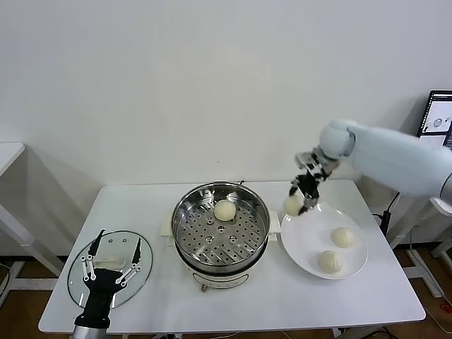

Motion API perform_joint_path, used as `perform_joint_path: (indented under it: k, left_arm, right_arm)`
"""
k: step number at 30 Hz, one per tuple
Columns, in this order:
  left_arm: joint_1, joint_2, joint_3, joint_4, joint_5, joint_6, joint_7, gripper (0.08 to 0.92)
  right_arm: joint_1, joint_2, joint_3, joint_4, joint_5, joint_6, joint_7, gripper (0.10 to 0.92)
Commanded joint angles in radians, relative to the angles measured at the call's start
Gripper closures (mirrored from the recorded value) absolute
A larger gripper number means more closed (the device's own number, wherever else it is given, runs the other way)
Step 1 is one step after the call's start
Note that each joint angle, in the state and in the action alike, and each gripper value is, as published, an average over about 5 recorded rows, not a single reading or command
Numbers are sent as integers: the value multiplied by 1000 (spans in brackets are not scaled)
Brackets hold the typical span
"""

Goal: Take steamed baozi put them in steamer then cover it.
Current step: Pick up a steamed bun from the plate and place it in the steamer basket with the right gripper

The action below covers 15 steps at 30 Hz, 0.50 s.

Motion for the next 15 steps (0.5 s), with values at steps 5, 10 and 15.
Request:
perform_joint_path:
  k: [5, 10, 15]
  left_arm:
    - [-5, -1, 3, 0, 0, -1, -1, 177]
    - [-7, -7, 8, 3, 2, -2, -1, 177]
    - [-13, -9, 10, 6, 1, -4, -2, 177]
  right_arm:
    - [193, 304, -127, 163, 313, -130, 92, 350]
    - [145, 395, -157, 155, 374, -195, 199, 355]
    - [96, 458, -176, 113, 352, -218, 268, 355]
